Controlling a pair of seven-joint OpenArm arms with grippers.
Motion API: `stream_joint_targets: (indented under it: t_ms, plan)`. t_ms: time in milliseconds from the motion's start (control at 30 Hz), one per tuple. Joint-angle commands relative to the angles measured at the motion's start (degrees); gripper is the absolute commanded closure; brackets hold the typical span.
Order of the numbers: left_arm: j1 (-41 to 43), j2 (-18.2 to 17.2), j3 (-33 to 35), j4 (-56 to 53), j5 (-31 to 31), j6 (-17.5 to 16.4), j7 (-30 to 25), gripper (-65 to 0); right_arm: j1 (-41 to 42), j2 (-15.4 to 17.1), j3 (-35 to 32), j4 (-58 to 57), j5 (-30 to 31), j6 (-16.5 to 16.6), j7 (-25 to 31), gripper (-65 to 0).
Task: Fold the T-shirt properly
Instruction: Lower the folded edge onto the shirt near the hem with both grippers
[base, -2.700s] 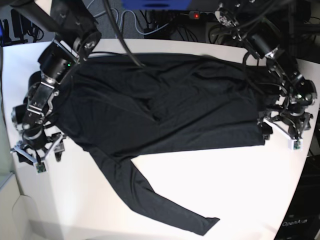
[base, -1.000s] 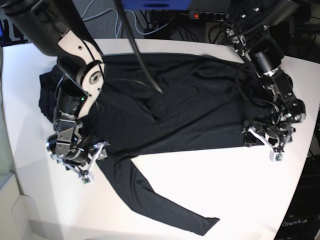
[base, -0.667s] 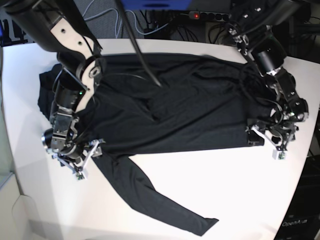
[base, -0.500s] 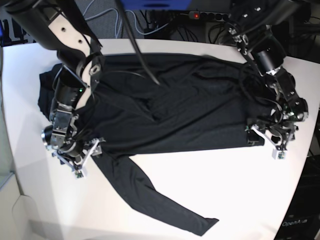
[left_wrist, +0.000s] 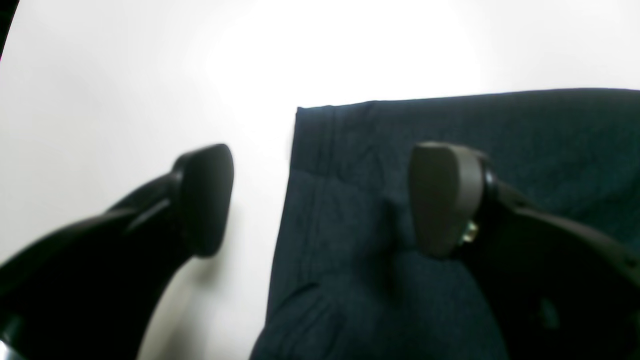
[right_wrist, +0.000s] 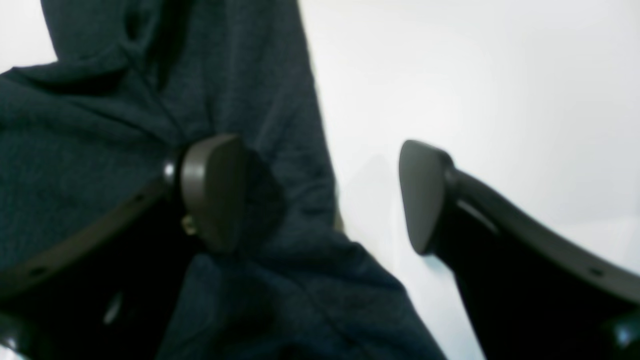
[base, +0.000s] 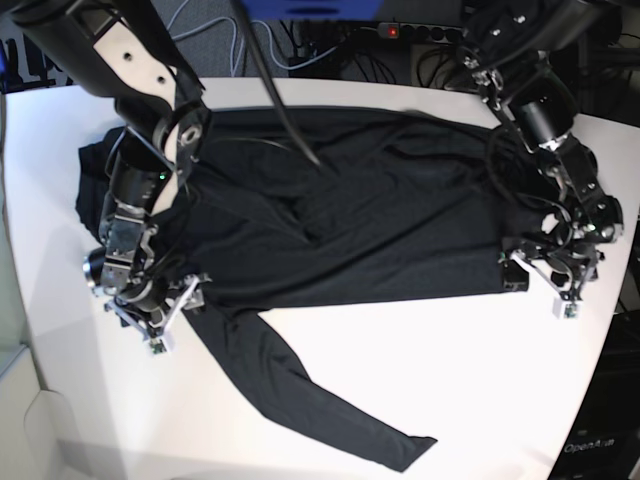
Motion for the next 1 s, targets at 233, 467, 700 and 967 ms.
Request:
stream_joint_targets:
  t_ms: [233,467,700,967]
  plan:
    - [-3.7,-1.6,0.0,-8.5,-0.9,-0.1,-5.3,-52.4,0.9,0.2,-0.3,0.5,-1.0,-0.1,-1.6,-46.0]
    - [-3.7,-1.7,0.0,-9.6,-1.0,-0.1,-7.2,-52.4,0.9,0.3,-0.4,0.5,-1.0,-0.1,-1.5,-45.8]
    - [-3.8,-1.8,0.0,-9.6,-1.0,-0.1,-7.2,-52.4,0.9,0.3,-0.4,0.5,-1.0,-0.1,-1.4,-45.8]
    - [-3.9,-1.5,0.0,-10.3,-1.0,-0.1,-7.3,-52.4,0.9,0.3,-0.4,0.5,-1.0,-0.1,-1.4,-45.8]
